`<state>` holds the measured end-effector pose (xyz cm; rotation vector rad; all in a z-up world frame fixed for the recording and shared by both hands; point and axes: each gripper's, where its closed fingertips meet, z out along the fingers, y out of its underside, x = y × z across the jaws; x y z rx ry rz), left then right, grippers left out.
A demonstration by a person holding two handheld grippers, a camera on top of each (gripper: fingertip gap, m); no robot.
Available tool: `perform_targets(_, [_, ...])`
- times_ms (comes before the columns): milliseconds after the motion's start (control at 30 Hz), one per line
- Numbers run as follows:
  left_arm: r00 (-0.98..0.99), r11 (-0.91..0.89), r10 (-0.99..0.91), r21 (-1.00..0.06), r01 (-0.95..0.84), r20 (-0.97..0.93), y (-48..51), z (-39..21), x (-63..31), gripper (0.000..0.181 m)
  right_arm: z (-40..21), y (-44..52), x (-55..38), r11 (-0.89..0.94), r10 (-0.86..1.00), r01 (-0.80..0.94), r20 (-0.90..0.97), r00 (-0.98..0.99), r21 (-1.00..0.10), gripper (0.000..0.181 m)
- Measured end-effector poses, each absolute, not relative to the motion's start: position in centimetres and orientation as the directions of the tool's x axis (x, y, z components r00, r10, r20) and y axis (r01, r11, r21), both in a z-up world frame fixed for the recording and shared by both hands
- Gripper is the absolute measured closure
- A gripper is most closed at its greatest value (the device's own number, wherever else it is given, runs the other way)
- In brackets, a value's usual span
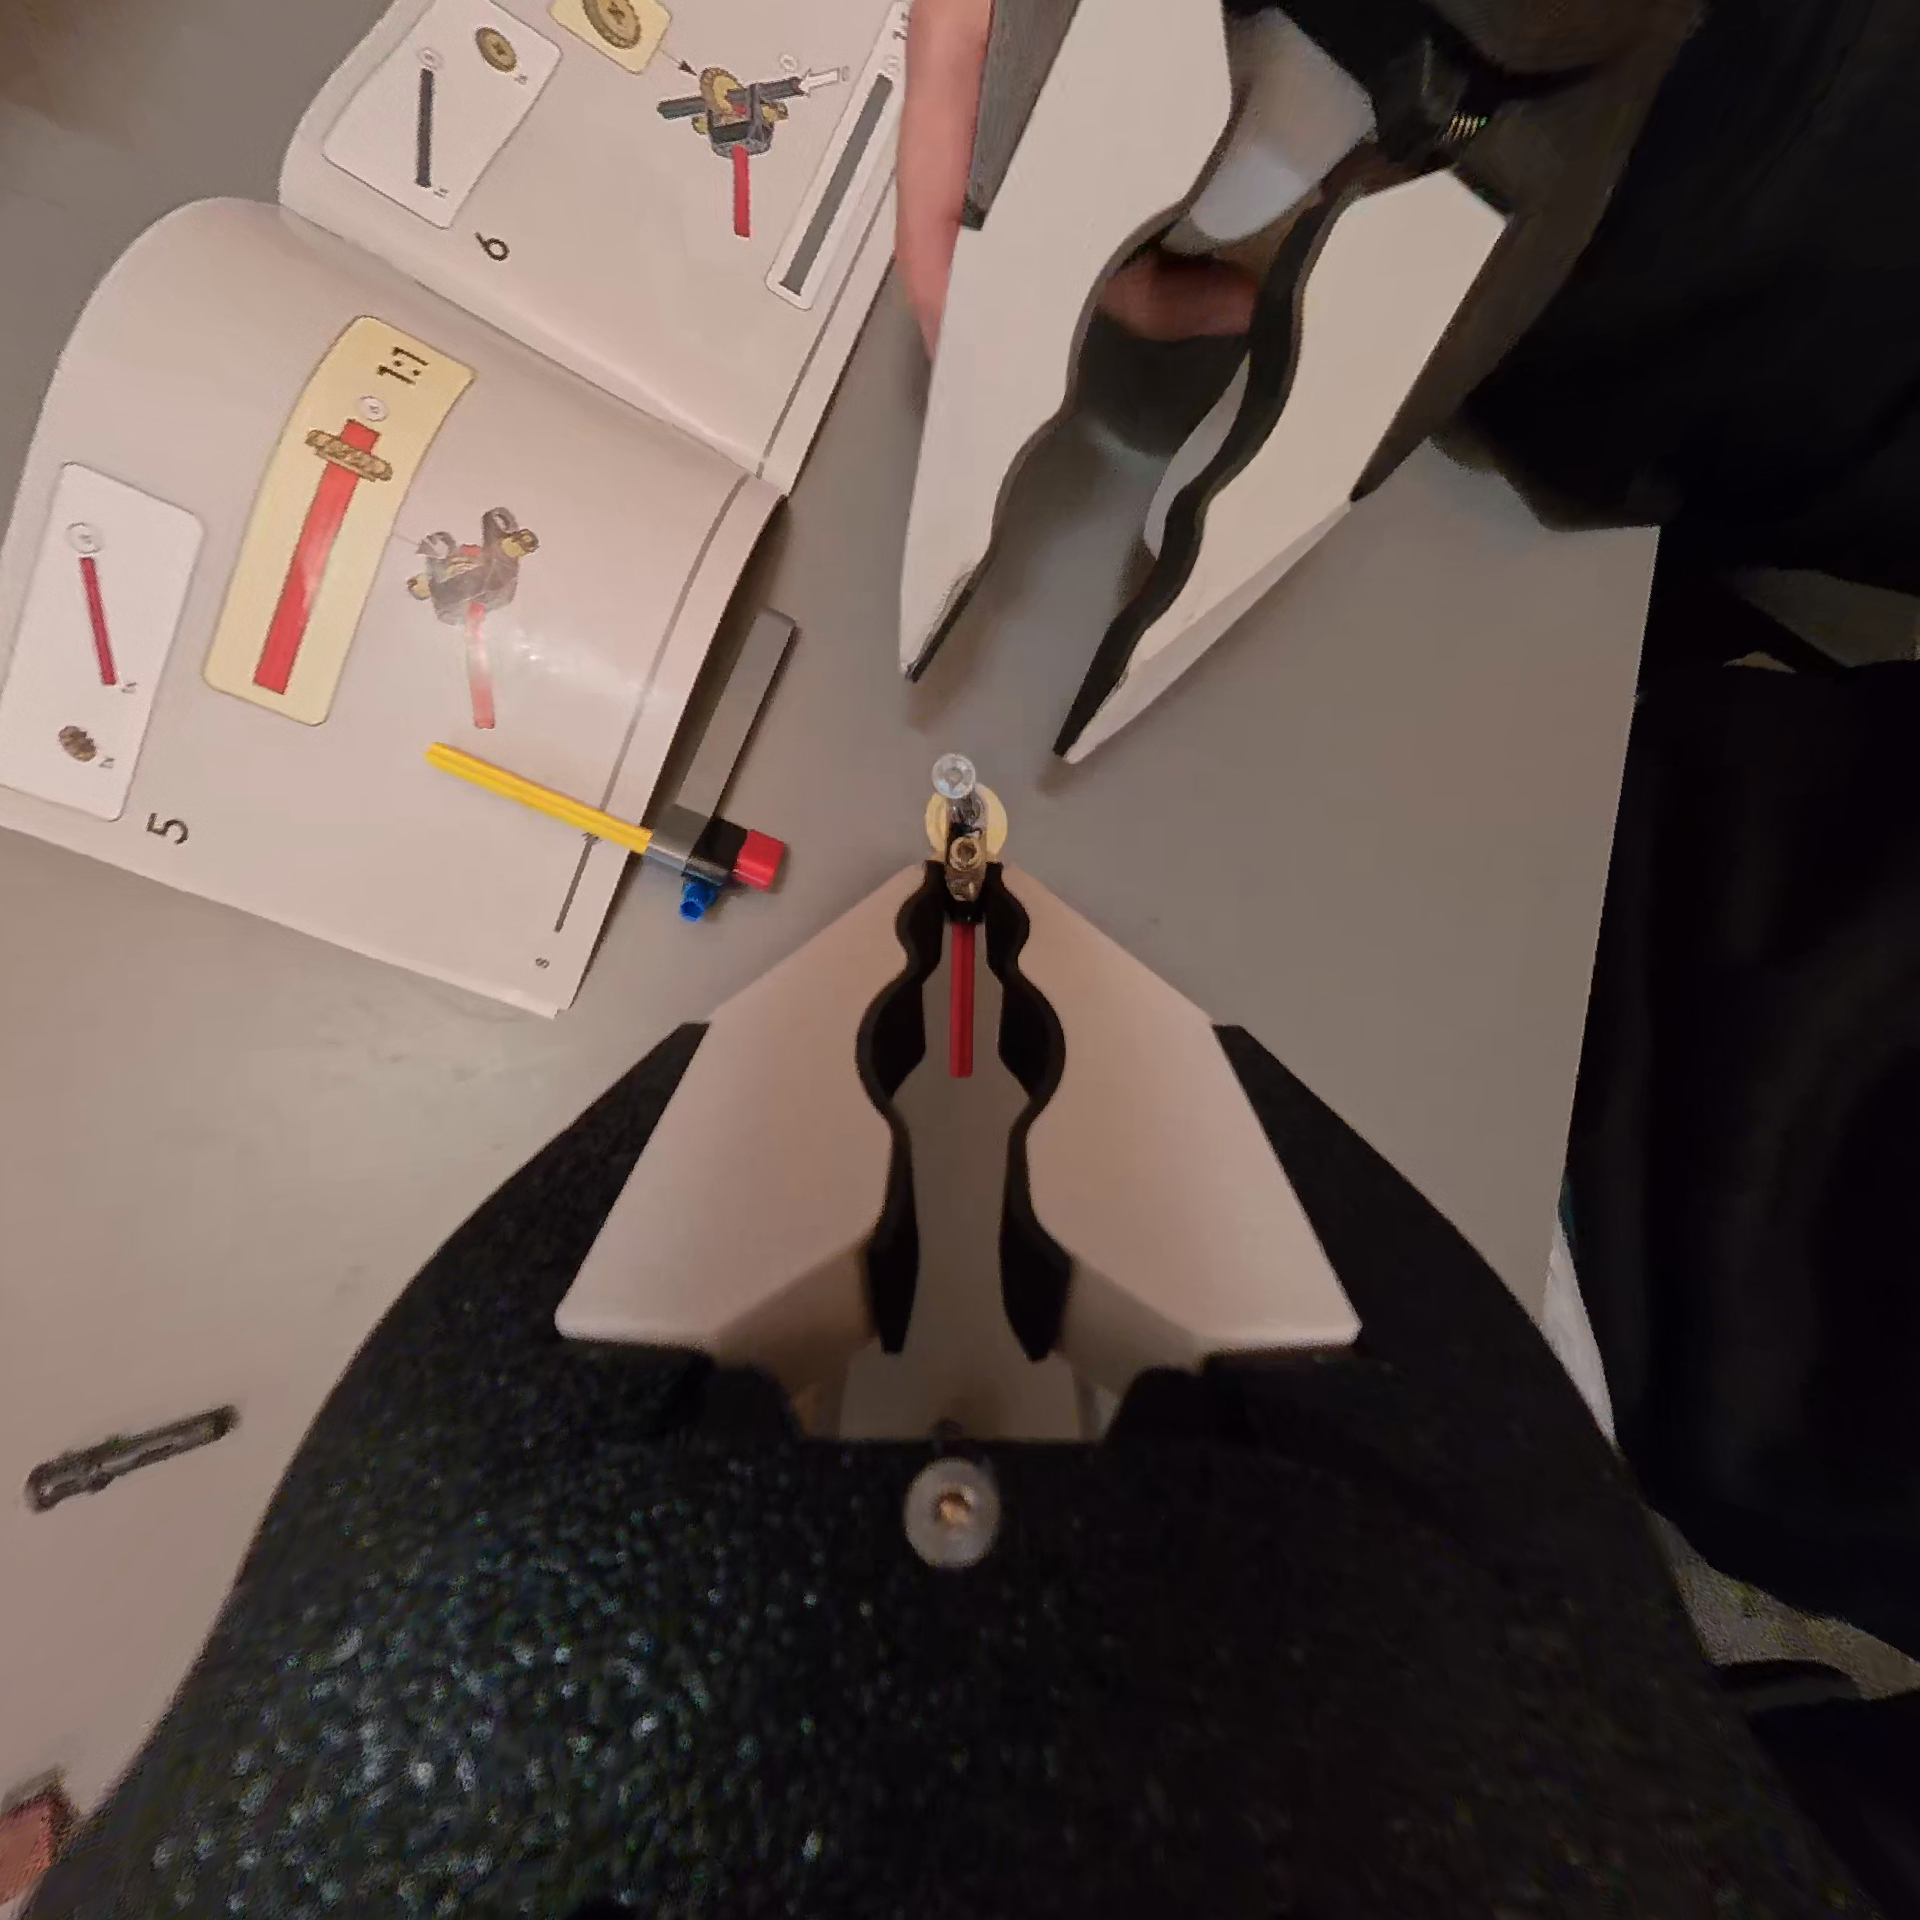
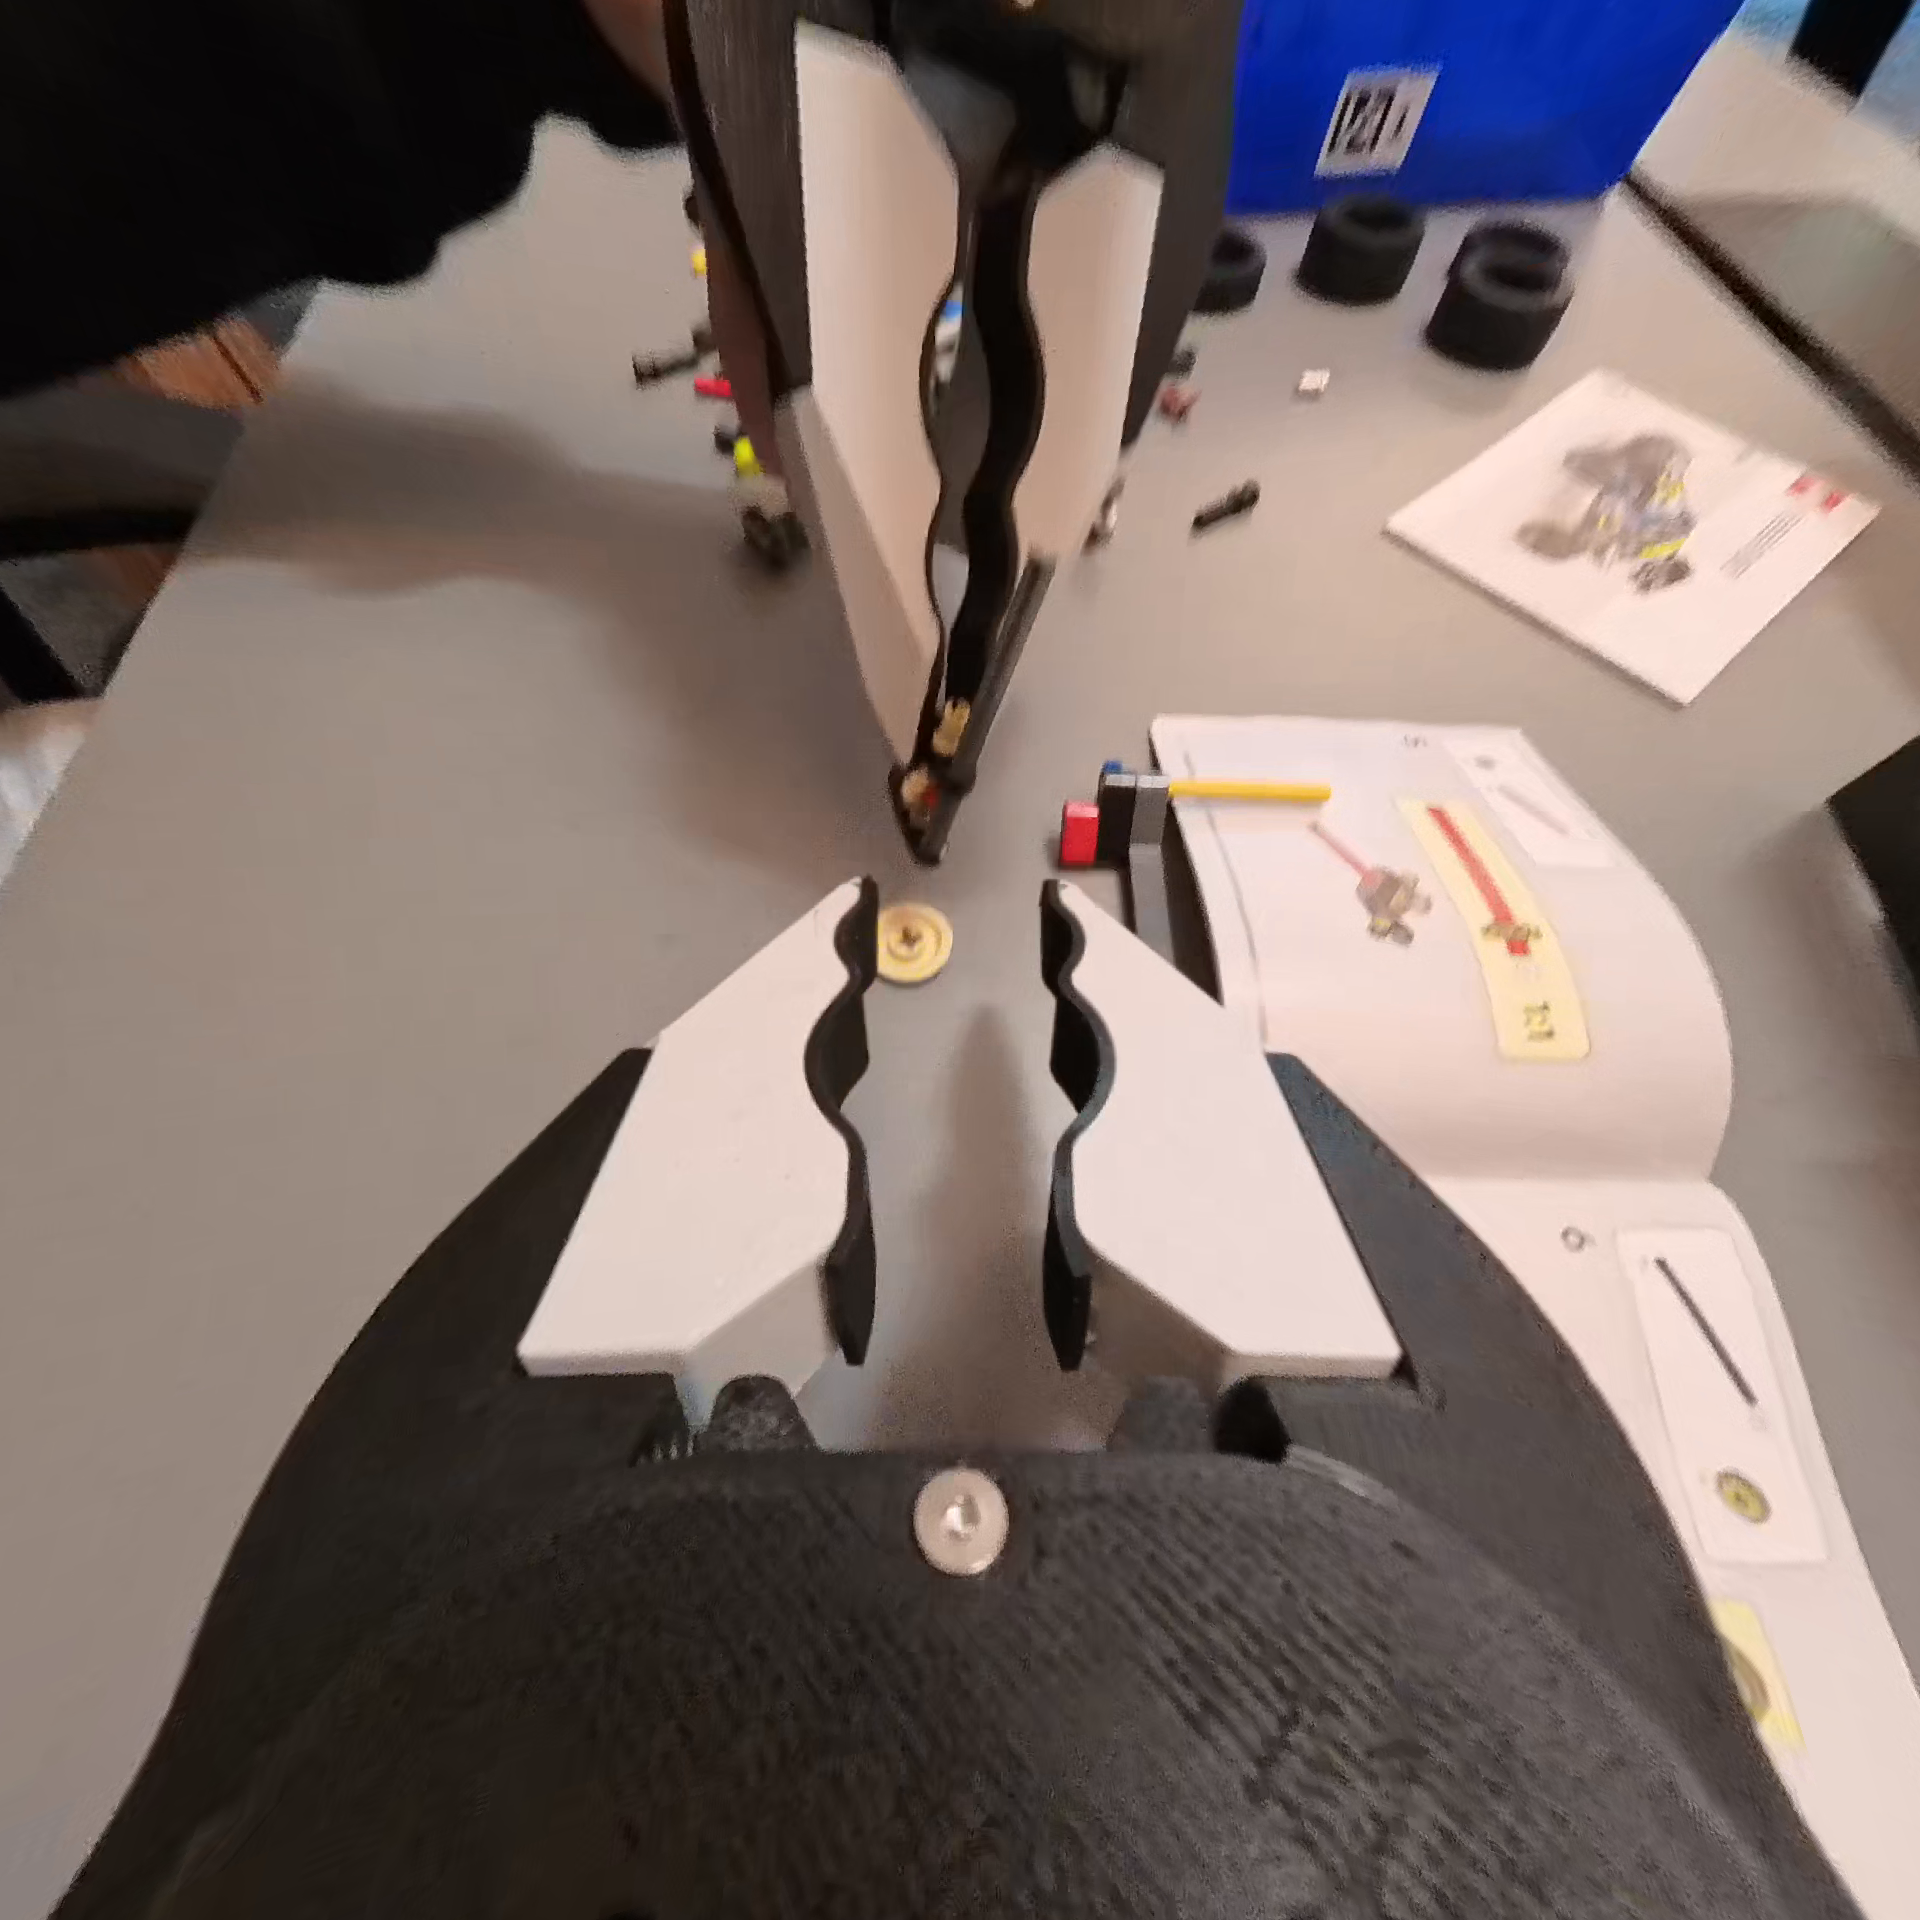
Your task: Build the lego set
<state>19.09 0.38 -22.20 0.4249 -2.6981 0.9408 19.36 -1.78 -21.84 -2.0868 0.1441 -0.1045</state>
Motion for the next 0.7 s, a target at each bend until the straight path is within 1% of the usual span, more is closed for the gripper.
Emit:
perform_targets(67, [-0.924, 0.743, -0.203, -0.564, -0.361, 0.324, 0.7, -22.1, 19.3, 0.176, -22.9, -2.1, 19.4, -0.546, -0.153, -0.064, 0.024, 0.988, -0.835, 0.153])
perform_targets(233, [-0.923, 0.744, -0.223, -0.557, -0.37, 0.314, 1.1, -22.4, 19.2, 0.176, -25.4, -1.7, 18.8, -0.666, -0.1, 0.001, 0.091, 0.991, -0.746, 0.152])
perform_targets(400, [-0.92, 0.741, -0.22, -0.558, -0.373, 0.323, 1.2, -22.8, 18.9, 0.177, -25.5, -1.0, 18.5, -0.652, -0.08, 0.016, 0.09, 0.993, -0.758, 0.156])
perform_targets(500, [-0.918, 0.738, -0.216, -0.56, -0.377, 0.333, 1.2, -22.8, 18.8, 0.176, -25.5, -0.9, 18.1, -0.653, -0.062, 0.019, 0.079, 0.995, -0.757, 0.164])
perform_targets(700, [-0.904, 0.73, -0.238, -0.549, -0.407, 0.355, 1.4, -22.6, 18.9, 0.176, -25.5, -0.5, 17.9, -0.651, -0.046, 0.042, 0.094, 0.994, -0.758, 0.164])
